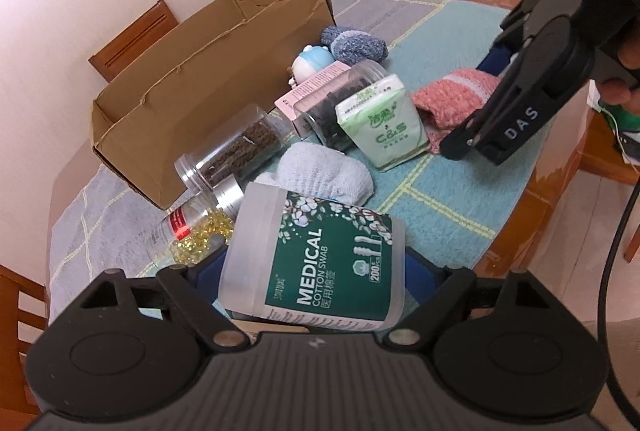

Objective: Organize objects
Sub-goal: 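Close right tool on the pink sock while left tool grasps the MEDICAL cotton swab tub, then carry the sock with right tool while left tool carries the tub, releasing both into the box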

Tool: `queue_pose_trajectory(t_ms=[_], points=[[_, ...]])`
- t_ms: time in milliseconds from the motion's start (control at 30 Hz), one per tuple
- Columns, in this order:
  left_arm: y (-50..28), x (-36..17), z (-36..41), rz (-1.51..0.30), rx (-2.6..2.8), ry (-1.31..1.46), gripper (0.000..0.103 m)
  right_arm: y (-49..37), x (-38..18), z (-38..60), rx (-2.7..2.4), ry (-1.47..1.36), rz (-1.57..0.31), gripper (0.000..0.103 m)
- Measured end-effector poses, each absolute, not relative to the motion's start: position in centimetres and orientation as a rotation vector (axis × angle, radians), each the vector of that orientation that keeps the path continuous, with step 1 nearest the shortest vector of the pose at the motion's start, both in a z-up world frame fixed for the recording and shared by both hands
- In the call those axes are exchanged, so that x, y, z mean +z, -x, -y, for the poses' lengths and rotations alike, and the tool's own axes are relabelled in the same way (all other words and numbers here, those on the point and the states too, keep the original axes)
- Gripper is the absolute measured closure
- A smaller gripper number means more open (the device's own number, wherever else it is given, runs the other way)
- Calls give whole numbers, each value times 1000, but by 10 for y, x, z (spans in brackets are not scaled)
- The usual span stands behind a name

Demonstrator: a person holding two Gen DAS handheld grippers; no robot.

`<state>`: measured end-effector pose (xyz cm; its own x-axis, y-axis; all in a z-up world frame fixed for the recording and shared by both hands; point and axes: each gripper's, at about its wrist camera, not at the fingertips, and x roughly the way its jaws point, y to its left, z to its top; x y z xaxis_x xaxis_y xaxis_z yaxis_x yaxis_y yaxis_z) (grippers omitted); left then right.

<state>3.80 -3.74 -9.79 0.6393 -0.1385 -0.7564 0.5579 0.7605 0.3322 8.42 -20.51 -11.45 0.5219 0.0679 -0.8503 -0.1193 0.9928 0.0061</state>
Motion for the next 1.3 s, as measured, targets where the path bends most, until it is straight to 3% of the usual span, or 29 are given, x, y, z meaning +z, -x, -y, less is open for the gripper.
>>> queue_pose_trajectory(t_ms=[900,1300], points=[[-63,-52,35,-828,-484,-381,18,-112,-55,245,134,195,-972,29],[-115,-8,31,-782,-449,-320,18,-156,-7,243,227,209,-861,28]])
